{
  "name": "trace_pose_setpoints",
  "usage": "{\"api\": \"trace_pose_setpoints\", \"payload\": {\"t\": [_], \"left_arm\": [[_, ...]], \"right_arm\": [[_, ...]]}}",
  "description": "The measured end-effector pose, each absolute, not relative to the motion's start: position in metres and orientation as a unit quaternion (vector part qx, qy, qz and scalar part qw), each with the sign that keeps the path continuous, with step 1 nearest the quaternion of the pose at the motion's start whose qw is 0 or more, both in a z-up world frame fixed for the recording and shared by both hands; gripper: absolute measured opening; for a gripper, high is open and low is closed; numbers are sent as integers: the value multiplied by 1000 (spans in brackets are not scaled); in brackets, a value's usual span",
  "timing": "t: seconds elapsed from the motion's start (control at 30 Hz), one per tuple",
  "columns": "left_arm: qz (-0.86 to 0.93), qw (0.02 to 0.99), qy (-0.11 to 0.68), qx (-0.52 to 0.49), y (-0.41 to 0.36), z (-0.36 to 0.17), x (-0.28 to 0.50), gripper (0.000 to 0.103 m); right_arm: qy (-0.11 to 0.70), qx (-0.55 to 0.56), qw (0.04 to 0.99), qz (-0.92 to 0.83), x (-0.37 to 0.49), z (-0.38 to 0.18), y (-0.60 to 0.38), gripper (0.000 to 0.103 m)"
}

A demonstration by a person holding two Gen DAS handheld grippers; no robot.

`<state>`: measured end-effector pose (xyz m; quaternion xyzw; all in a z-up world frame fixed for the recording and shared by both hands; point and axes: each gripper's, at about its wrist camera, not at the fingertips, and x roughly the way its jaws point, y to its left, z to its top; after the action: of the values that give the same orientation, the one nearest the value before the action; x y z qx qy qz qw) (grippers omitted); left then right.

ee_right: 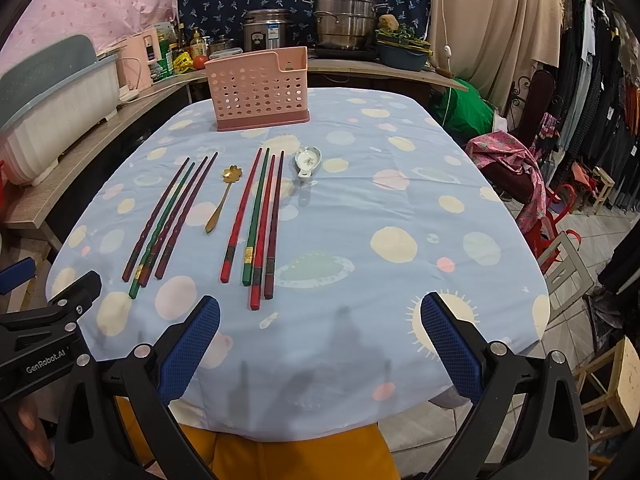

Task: Organize utensils

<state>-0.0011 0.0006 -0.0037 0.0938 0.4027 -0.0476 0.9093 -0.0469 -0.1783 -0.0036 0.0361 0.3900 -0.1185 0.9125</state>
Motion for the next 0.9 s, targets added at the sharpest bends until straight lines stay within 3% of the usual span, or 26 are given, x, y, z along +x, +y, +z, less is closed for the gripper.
{"api": "trace_pose_setpoints", "payload": {"t": [0.9], "left_arm": [[-52, 908, 406, 90, 4, -6, 2, 96]], "right_arm": [[393, 35, 911, -116, -43, -2, -171, 96]]}}
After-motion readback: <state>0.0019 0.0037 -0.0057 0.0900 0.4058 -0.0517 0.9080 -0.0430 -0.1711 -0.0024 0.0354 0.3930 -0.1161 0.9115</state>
